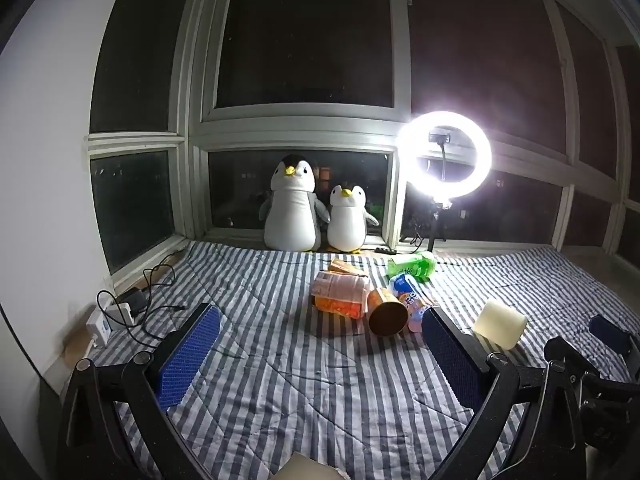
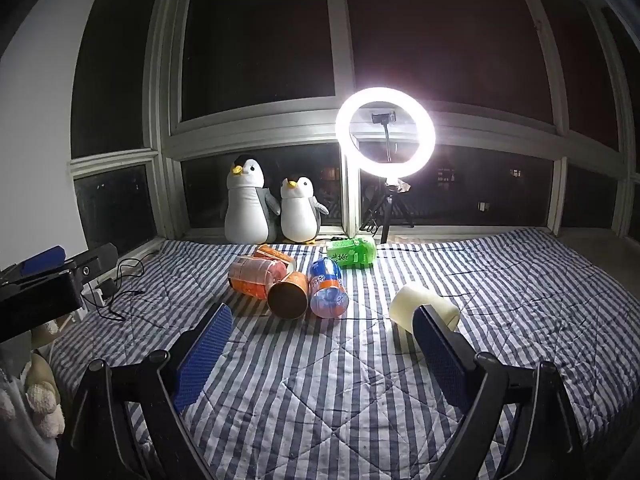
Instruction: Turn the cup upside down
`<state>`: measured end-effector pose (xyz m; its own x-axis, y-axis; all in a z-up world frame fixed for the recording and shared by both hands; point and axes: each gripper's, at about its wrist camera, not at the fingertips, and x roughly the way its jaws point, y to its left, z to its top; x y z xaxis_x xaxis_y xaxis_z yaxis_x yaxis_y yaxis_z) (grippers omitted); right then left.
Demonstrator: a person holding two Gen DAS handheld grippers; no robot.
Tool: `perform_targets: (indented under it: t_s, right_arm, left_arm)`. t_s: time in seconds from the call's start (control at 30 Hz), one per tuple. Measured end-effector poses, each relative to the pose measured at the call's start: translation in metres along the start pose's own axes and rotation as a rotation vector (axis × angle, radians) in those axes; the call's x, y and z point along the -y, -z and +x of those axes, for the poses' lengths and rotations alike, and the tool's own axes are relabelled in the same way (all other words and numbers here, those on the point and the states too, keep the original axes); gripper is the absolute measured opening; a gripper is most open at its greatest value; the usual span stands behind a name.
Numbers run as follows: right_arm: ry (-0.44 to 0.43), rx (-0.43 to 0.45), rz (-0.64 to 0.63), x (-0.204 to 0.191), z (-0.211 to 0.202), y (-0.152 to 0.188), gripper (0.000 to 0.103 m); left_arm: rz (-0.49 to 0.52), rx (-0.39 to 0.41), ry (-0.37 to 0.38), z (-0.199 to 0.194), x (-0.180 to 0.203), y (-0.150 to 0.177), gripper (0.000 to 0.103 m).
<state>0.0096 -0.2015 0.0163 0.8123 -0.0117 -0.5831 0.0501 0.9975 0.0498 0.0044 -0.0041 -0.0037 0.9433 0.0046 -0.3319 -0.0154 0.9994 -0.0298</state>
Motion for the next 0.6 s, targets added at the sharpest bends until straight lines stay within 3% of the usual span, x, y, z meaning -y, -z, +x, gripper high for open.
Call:
perform_targets:
  t_s: [0.6]
  right_arm:
    - [0.003,0.007,0.006,0.0035,-0.0002,0.0005,0.090]
  left_arm:
    - [-0.005,0.003,0.003,0.0001,-0.0041,-0.0051,0.102]
